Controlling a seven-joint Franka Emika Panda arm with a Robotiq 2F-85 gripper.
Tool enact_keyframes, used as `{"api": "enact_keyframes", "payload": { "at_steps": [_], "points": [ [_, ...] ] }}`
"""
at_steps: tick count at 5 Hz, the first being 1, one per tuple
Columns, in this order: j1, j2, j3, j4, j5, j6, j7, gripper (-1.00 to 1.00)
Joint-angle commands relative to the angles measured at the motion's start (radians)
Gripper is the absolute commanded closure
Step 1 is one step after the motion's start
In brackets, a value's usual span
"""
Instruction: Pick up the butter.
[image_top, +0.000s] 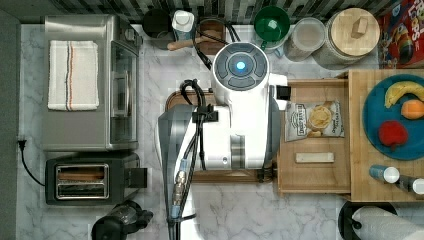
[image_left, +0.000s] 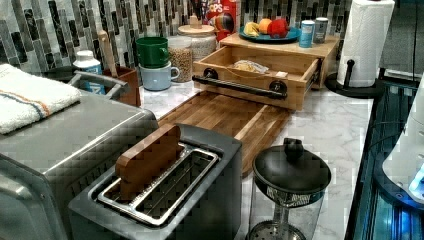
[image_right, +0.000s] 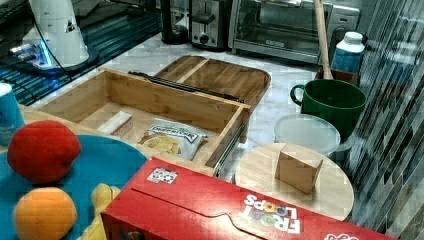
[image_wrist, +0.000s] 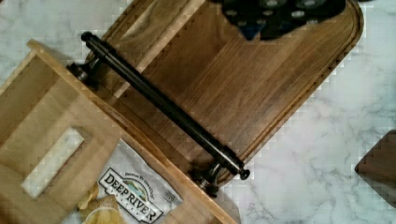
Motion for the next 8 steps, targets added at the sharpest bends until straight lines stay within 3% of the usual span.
{"api": "enact_keyframes", "payload": {
  "at_steps": [1, 2, 4, 8],
  "points": [
    [0.007, -0.055, 0.003, -0.128, -0.047, 0.101, 0.043, 1.00],
    [-0.015, -0.112, -0.018, -0.235, -0.026, 0.173, 0.025, 1.00],
    [-0.075, -0.103, -0.087, -0.166, 0.030, 0.090, -0.001, 1.00],
    [-0.202, -0.065, -0.152, -0.129, -0.045, 0.085, -0.004, 1.00]
  ]
}}
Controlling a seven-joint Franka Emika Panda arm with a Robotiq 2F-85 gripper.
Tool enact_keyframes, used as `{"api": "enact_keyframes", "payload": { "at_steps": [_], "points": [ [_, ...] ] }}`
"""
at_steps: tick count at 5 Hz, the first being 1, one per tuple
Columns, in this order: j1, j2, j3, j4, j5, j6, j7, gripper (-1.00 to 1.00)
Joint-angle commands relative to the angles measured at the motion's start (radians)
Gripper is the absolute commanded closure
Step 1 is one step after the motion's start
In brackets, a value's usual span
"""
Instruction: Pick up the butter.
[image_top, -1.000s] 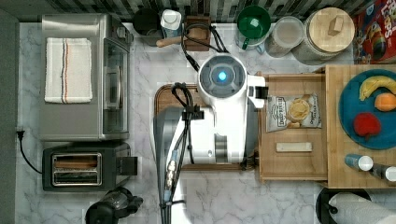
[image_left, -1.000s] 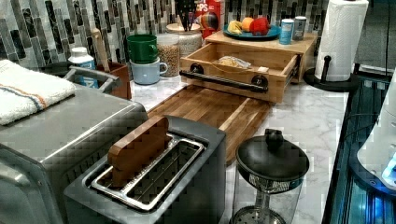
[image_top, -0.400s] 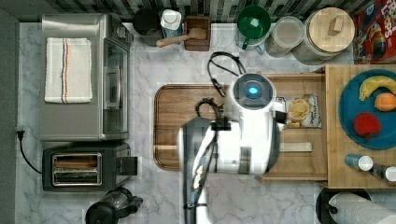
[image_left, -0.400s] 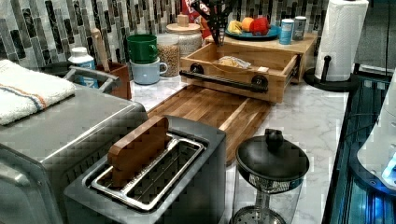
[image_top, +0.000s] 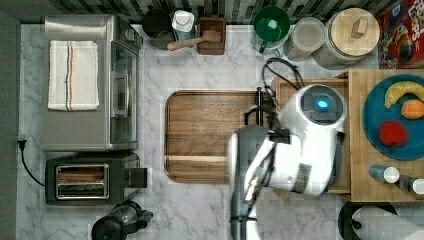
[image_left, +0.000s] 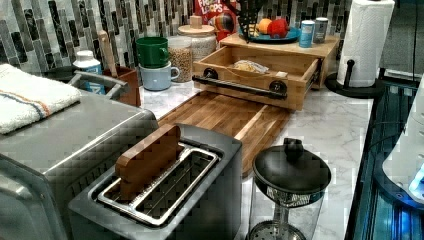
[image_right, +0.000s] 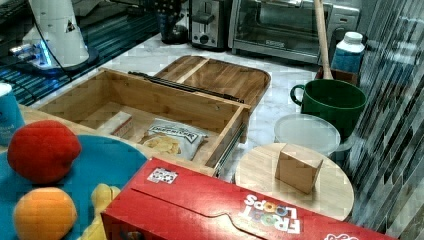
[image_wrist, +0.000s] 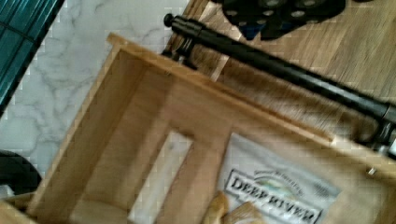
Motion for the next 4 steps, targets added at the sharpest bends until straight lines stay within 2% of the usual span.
{"api": "enact_keyframes", "payload": {
  "at_steps": [1, 3, 4],
  "points": [
    [-0.054, -0.019, -0.095, 0.050, -0.032, 0.095, -0.051, -1.00],
    [-0.098, 0.013, -0.095, 0.004, -0.077, 0.135, -0.050, -1.00],
    [-0.111, 0.026, -0.124, -0.024, -0.048, 0.160, -0.073, -1.00]
  ]
}}
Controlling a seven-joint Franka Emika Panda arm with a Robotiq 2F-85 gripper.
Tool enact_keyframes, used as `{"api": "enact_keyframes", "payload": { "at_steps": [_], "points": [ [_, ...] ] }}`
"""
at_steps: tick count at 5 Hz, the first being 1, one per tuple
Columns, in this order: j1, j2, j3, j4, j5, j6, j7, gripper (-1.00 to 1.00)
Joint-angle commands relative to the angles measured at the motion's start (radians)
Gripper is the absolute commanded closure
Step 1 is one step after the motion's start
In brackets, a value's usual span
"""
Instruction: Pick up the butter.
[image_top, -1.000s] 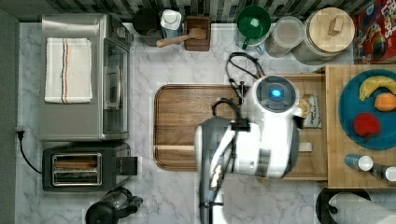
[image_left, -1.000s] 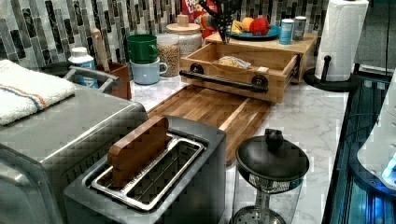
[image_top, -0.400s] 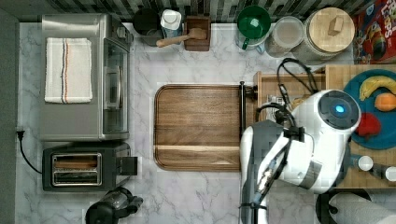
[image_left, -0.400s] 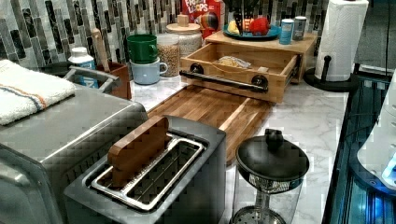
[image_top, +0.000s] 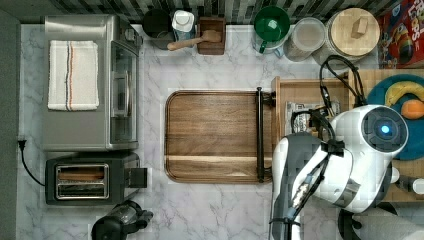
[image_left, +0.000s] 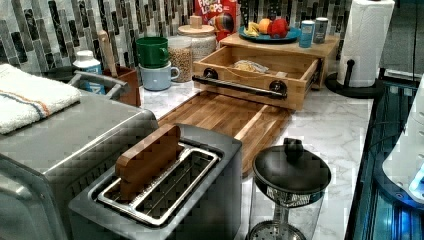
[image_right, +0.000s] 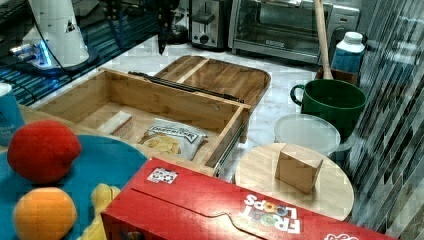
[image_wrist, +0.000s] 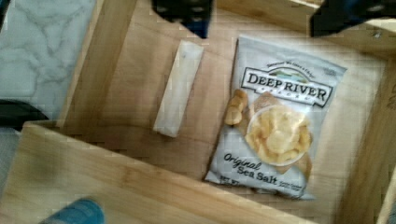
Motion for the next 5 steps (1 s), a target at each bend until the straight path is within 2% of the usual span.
{"api": "enact_keyframes", "payload": {
  "at_steps": [1, 2, 5],
  "points": [
    [-0.007, 0.032, -0.089, -0.065, 0.030, 0.042, -0.107, -1.00],
    [-0.047, 0.026, -0.056, -0.139, 0.025, 0.122, -0.074, -1.00],
    [-0.057, 0.078, -0.067, -0.283, 0.044, 0.343, -0.064, -1.00]
  ]
}}
